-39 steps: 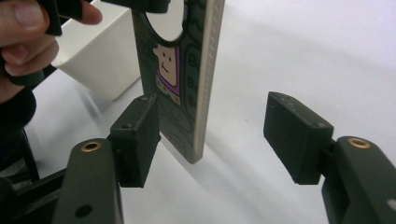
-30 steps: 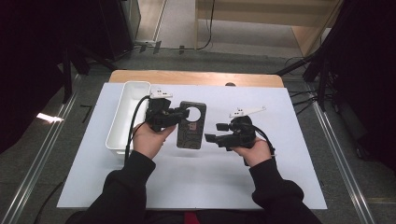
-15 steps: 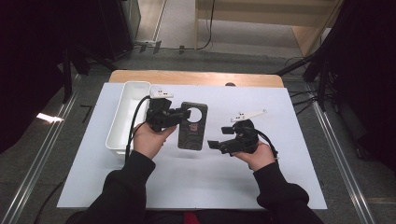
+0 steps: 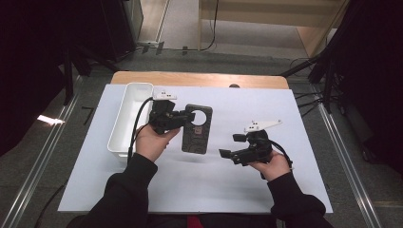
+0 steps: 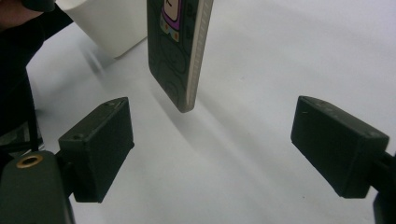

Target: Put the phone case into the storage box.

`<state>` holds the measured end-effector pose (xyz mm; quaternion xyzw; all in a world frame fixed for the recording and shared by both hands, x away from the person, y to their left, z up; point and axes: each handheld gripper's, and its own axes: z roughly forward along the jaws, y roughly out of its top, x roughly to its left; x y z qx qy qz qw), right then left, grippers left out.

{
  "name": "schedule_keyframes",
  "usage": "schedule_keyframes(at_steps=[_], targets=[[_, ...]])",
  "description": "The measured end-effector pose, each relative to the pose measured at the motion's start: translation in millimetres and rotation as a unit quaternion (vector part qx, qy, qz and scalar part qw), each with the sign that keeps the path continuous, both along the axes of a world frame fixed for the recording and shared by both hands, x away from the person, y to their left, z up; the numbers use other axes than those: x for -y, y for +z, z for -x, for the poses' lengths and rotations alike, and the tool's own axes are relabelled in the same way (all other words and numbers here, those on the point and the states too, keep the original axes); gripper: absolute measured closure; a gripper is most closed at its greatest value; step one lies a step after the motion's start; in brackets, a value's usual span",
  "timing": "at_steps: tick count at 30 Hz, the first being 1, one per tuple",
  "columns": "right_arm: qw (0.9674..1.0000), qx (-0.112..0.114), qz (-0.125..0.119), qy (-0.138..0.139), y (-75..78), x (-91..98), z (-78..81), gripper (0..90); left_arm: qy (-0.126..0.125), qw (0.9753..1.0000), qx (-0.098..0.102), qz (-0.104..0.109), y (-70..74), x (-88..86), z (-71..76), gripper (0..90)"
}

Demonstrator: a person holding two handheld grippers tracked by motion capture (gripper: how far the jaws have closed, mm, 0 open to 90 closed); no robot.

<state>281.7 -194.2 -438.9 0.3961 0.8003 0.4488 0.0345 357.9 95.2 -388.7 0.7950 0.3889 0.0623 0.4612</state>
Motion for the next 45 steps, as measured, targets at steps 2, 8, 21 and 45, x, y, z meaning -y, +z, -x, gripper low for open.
schedule_keyframes(at_steps=[2, 8, 21, 45], targets=[[1.0000, 0.001, -0.001, -0.001, 0.0, 0.5, 2.8, 12.2, -0.001, 1.0000, -0.002, 0.002, 0.2, -0.8, -0.3, 71.9], [0.9997, 0.016, 0.011, 0.011, -3.0, 2.4, 12.1, 12.2, -0.002, 1.0000, -0.004, 0.002, 0.7, -2.9, -1.3, 71.8], [0.9995, 0.024, 0.018, 0.010, -12.9, 15.4, 28.8, 12.2, -0.013, 0.9998, -0.008, 0.009, 1.7, -5.1, -2.0, 71.8], [0.9997, 0.014, 0.017, 0.004, -32.4, 39.7, 51.4, 12.3, -0.024, 0.9997, -0.009, 0.005, 8.3, -9.9, -2.4, 71.8]])
